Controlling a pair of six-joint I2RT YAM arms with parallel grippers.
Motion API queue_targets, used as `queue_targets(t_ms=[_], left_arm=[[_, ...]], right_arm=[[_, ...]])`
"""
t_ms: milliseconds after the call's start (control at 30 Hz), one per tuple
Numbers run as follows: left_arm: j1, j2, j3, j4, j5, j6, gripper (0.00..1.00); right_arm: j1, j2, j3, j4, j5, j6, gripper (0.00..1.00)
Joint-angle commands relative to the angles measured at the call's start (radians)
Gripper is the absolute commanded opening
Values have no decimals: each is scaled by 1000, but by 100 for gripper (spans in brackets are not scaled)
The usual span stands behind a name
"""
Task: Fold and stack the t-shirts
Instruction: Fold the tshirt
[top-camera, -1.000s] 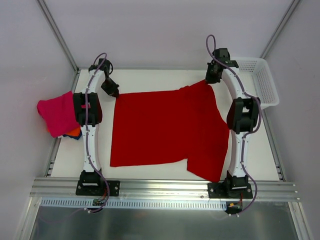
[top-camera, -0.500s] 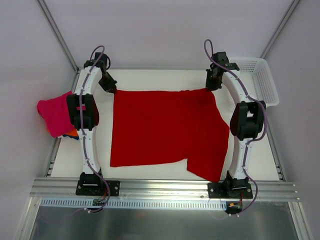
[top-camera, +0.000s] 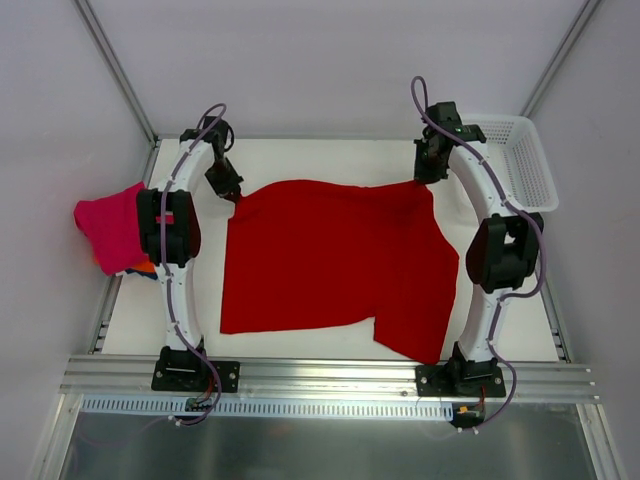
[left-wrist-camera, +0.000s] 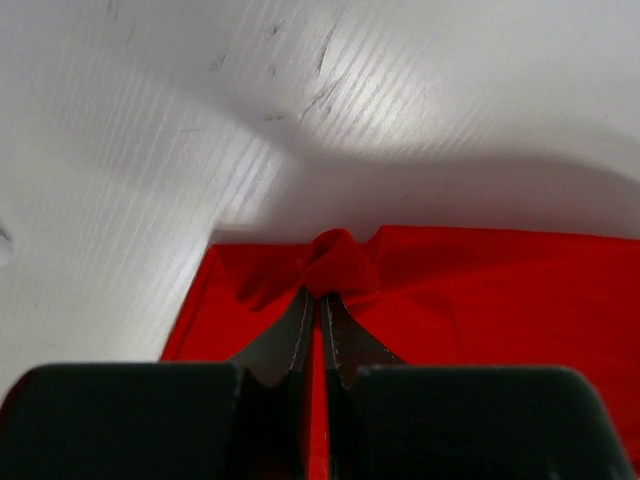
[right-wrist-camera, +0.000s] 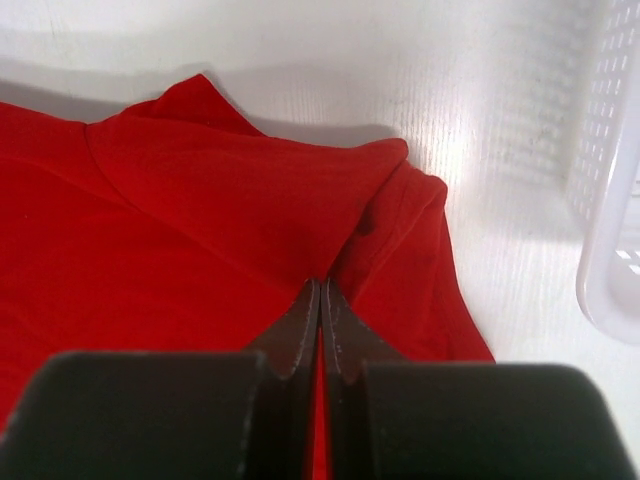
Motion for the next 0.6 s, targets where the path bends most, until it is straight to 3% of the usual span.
queue_targets(t_ms=[0,567], left_arm=[[-15,-119,-36,-23,-45,34,0],[-47,-223,-159,-178,-151,30,0]], right_arm=[[10,-87,1,-77,34,-21,0],[26,-137,-73,-270,86,-35,0]])
